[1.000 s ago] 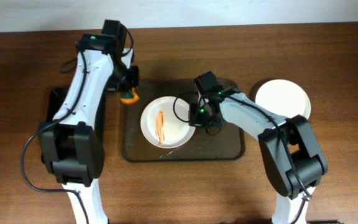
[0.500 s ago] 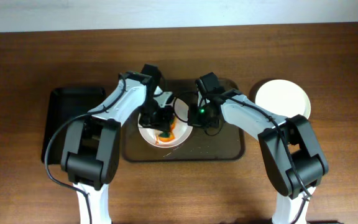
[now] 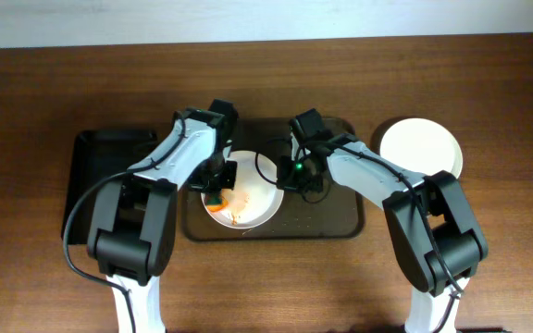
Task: Clean dirty plates on tray and stack at the side
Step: 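Scrub the last plate with the sponge in the left gripper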
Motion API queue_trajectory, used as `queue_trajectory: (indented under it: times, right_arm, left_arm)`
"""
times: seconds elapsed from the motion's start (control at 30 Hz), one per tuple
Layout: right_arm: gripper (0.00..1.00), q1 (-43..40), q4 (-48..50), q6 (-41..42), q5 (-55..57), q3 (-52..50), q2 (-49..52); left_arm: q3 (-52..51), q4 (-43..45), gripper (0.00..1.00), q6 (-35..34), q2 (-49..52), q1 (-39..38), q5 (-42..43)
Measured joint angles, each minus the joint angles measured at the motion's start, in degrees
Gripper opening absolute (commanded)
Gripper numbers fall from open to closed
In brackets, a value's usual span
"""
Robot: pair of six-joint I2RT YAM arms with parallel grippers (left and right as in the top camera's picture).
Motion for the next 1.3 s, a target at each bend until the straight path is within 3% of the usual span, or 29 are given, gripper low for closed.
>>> queue_trajectory:
  times: [0.1,0.2,0.3,0.37,0.43,0.5,0.57,0.63,0.67,0.73,0.83,0.93,0.97,1.03,1.13,1.23,1.3]
  right_arm:
    - [0.04,0.0,0.0,-0.2,0.4,0.0,0.0]
    - [0.04,-0.4,0.1,0.3,1.2,0.0,0.0]
    - [0.04,-0.4,0.3,1.4,1.3,0.0,0.0]
    - [0.04,-0.4,0.3,1.4,1.3,0.0,0.0]
    - [0.04,-0.3,0.7,1.3,0.6,0.0,0.1]
    - [0.04,-0.2,0.1,1.0,0.7,0.0,0.0]
    - [0.04,-0.3,-0.1,0.6,0.9,0.0,0.0]
    - [0.04,-0.3,0.0,0.5,0.9,-0.1,0.0]
    - [0.04,-0.3,0.0,0.5,0.9,-0.1,0.1]
    - [0.04,-0.4,0.0,0.7,1.0,-0.1,0.1]
    - [0.04,-0.4,0.2,0.7,1.0,-0.1,0.1]
    - [0.04,-0.1,0.7,0.9,0.2,-0.1,0.1]
    - [0.04,0.2,0.7,0.9,-0.2,-0.1,0.1]
    - [0.04,0.2,0.3,0.8,-0.3,-0.1,0.1]
    - [0.04,0.0,0.1,-0.2,-0.2,-0.2,0.0]
    - [0.04,-0.2,-3.2,-2.3,1.8,-0.3,-1.0]
    - [0.04,-0.2,-9.9,-4.5,8.6,-0.2,-4.9]
  left_arm:
    - [-1.2,4.7,0.00,7.8,0.0,0.1,14.3]
    - [-1.6,11.8,0.00,4.3,0.0,-0.1,15.2]
    - [-1.5,16.5,0.00,-6.1,-0.6,-1.7,4.1]
    - [-1.2,17.3,0.00,-11.7,-0.7,-2.0,-9.1]
    - [-1.1,14.6,0.00,-13.7,-0.7,-2.0,-16.2]
    - [-0.9,9.2,0.00,-8.4,-0.7,-1.3,-10.8]
    - [-0.8,5.0,0.00,2.3,-0.7,0.6,7.1]
    - [-1.6,7.5,0.00,7.8,0.1,-0.3,21.1]
    - [-1.9,11.8,0.00,8.4,0.4,-0.4,24.0]
    - [-2.3,19.8,0.00,4.6,0.6,0.2,23.8]
    - [-1.9,21.7,0.00,-5.1,0.3,0.9,12.9]
    - [0.0,13.6,0.00,-10.9,-0.4,1.0,-9.8]
    - [1.4,9.4,0.00,-11.2,-0.2,1.0,-11.2]
    - [7.7,-3.0,0.00,-9.3,1.0,1.8,-8.3]
    - [23.5,-13.8,0.00,-3.5,1.6,2.9,0.4]
    - [37.0,-16.1,0.00,-1.6,1.5,5.0,3.5]
    - [39.2,-15.3,0.00,-1.4,1.5,8.5,3.6]
